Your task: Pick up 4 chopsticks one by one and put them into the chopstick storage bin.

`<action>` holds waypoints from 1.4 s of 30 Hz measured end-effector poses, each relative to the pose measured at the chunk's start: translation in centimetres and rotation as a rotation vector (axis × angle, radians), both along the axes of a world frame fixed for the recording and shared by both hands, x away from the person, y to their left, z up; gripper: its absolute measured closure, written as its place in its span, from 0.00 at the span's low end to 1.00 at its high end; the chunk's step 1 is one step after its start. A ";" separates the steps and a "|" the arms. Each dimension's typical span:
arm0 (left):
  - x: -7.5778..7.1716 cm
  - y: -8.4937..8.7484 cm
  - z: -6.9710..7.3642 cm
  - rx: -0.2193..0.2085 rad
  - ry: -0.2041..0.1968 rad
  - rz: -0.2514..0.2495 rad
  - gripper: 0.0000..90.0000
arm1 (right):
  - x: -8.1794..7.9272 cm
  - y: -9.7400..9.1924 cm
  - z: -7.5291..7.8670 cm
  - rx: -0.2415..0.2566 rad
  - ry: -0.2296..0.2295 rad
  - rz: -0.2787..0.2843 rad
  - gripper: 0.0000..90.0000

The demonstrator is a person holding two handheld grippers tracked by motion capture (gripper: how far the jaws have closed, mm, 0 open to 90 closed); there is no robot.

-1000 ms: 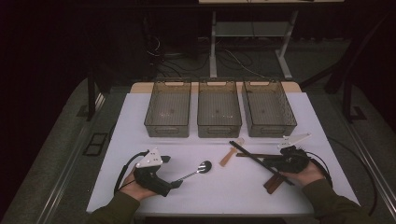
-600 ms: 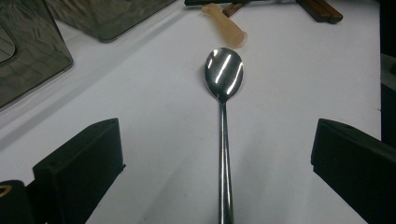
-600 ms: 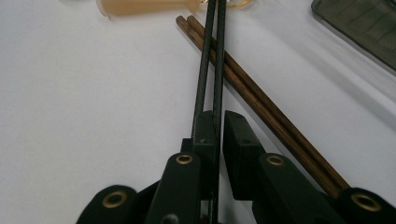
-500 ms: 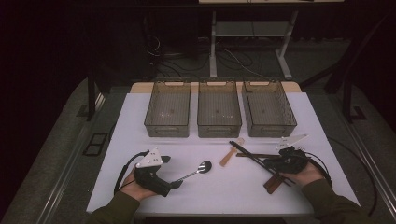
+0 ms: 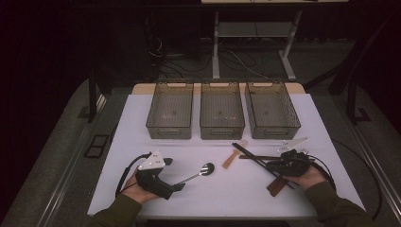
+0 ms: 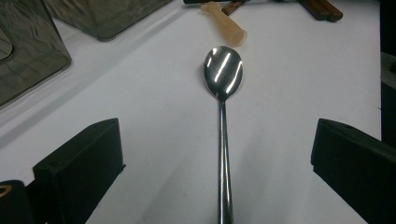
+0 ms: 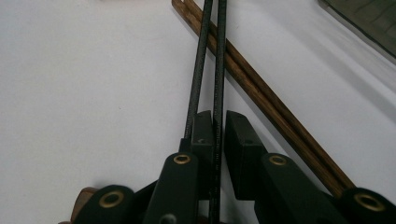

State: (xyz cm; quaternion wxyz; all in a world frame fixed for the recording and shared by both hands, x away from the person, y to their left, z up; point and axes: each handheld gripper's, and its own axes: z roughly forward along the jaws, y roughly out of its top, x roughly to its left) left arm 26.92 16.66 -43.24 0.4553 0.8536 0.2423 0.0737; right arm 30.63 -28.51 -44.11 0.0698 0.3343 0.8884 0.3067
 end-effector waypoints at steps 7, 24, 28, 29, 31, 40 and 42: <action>0.0 0.0 0.0 0.001 0.001 0.000 0.01 | -0.1 0.1 0.0 -0.015 -0.010 0.001 0.91; 0.0 -0.1 -0.1 0.000 0.000 -0.001 0.02 | -0.2 0.2 0.1 -0.022 -0.016 -0.007 0.94; 0.0 0.0 0.0 0.002 0.001 -0.002 0.02 | -0.2 0.1 0.3 -0.015 -0.018 -0.011 0.94; 0.0 0.0 -0.1 0.002 0.002 -0.001 0.02 | -0.3 0.0 0.5 -0.004 -0.027 -0.017 0.94; 0.0 0.0 -0.1 0.005 0.002 -0.001 0.02 | -0.3 -0.1 0.7 0.005 -0.030 -0.020 0.94; 0.1 0.1 -0.4 0.022 0.000 0.006 0.02 | -0.5 -0.4 1.5 0.045 -0.048 -0.021 0.95; 0.2 0.3 -0.5 0.024 0.001 0.012 0.02 | -0.5 -0.4 1.7 0.058 -0.049 -0.021 0.94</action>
